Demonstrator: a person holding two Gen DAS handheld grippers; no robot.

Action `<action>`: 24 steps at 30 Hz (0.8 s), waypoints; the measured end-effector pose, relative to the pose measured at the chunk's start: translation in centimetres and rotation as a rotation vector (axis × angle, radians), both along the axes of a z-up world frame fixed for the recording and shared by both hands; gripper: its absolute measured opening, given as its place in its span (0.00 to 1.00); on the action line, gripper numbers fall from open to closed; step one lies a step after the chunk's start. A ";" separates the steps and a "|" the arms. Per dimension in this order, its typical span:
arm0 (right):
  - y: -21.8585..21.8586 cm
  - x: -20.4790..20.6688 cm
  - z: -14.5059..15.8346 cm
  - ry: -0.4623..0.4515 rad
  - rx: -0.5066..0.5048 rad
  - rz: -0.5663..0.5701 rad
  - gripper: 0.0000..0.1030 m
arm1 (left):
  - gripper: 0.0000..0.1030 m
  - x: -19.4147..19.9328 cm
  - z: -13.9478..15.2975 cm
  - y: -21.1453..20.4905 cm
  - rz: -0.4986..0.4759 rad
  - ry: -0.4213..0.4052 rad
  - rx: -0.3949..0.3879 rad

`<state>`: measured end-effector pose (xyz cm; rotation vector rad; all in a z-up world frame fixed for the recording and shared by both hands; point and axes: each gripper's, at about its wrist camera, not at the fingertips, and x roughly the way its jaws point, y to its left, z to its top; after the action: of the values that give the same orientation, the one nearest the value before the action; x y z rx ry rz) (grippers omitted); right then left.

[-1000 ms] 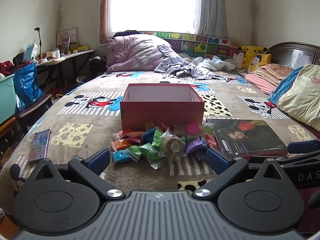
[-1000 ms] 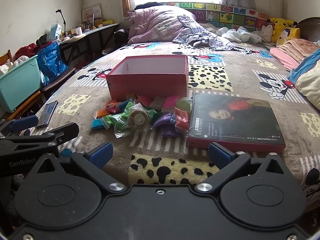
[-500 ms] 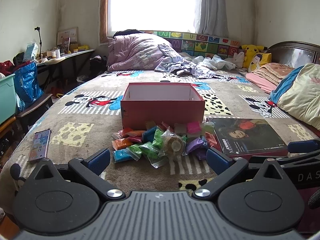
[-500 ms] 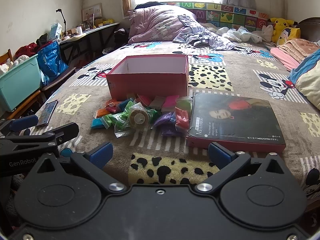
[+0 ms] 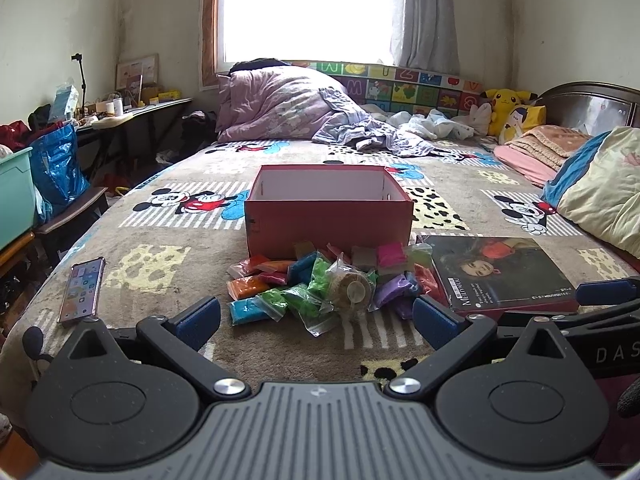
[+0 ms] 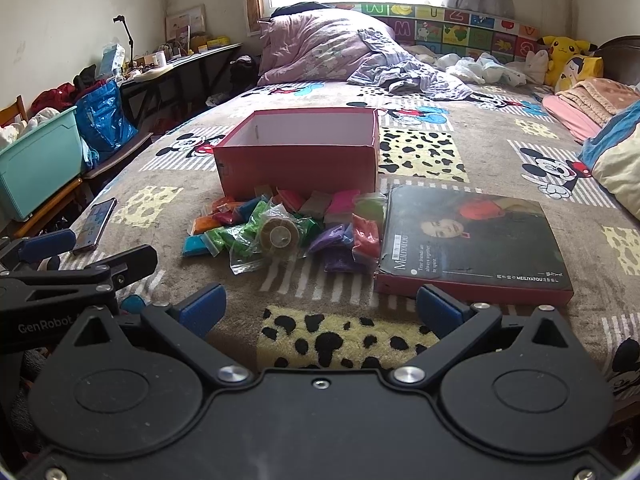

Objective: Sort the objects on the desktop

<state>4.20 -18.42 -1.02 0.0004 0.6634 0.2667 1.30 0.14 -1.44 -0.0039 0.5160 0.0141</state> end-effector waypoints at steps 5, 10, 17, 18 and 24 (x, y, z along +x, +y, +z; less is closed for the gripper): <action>0.1 0.1 0.0 -0.003 -0.004 0.006 1.00 | 1.00 0.0 0.0 0.0 0.005 0.001 0.002; 0.2 0.4 -0.1 -0.002 -0.005 0.012 1.00 | 1.00 0.4 -0.1 0.0 0.007 0.006 0.004; 0.5 1.8 -0.8 -0.003 -0.004 0.030 1.00 | 1.00 2.0 -1.1 0.6 -0.006 0.018 -0.028; 0.5 2.1 -1.0 -0.003 0.002 0.037 1.00 | 1.00 2.4 -1.4 0.8 -0.012 0.021 -0.040; 0.6 4.3 -3.0 -0.001 -0.002 0.075 1.00 | 1.00 5.5 -3.6 1.9 -0.043 0.045 -0.064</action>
<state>8.46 -17.85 -4.06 -0.0265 0.6637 0.3385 6.79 2.06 -5.05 -0.0551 0.5610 -0.0449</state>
